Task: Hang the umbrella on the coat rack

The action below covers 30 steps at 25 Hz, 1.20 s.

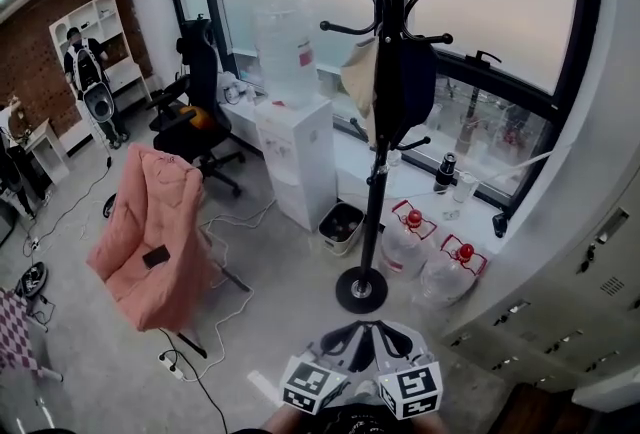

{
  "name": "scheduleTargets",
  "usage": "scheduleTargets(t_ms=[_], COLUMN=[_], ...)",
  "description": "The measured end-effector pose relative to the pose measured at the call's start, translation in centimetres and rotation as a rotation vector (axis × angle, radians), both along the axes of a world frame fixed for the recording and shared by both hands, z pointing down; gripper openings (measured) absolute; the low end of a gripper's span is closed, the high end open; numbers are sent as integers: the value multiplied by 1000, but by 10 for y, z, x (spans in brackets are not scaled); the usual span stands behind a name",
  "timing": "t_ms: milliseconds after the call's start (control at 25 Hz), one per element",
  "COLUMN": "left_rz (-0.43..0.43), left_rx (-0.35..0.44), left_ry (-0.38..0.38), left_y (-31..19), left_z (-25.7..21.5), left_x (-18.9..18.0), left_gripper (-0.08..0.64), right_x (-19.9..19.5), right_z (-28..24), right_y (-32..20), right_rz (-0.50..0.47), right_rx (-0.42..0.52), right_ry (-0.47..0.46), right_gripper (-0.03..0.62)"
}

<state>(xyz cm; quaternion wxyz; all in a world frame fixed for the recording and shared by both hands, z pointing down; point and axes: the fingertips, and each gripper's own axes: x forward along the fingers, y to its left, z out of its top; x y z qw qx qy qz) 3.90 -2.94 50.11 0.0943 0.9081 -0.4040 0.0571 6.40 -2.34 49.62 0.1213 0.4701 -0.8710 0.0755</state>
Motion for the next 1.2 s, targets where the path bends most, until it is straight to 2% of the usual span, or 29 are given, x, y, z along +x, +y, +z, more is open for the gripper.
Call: scheduleTargets(t_ms=[360, 680, 1080, 1200], left_rz=[-44, -73, -84, -63], left_rx=[24, 91, 83, 71], left_ry=[-12, -43, -57, -50], left_y=[-41, -74, -98, -105], left_z=[-5, -20, -23, -21], left_x=[27, 36, 21, 14], left_gripper=[9, 9, 9, 9], right_x=[27, 38, 23, 16], right_z=[-7, -20, -22, -19], right_y=[-40, -72, -90, -98], right_rz=[-56, -102, -121, -112], right_rx=[23, 86, 98, 91], right_ry=[6, 24, 42, 49], right_gripper=[5, 5, 5, 5])
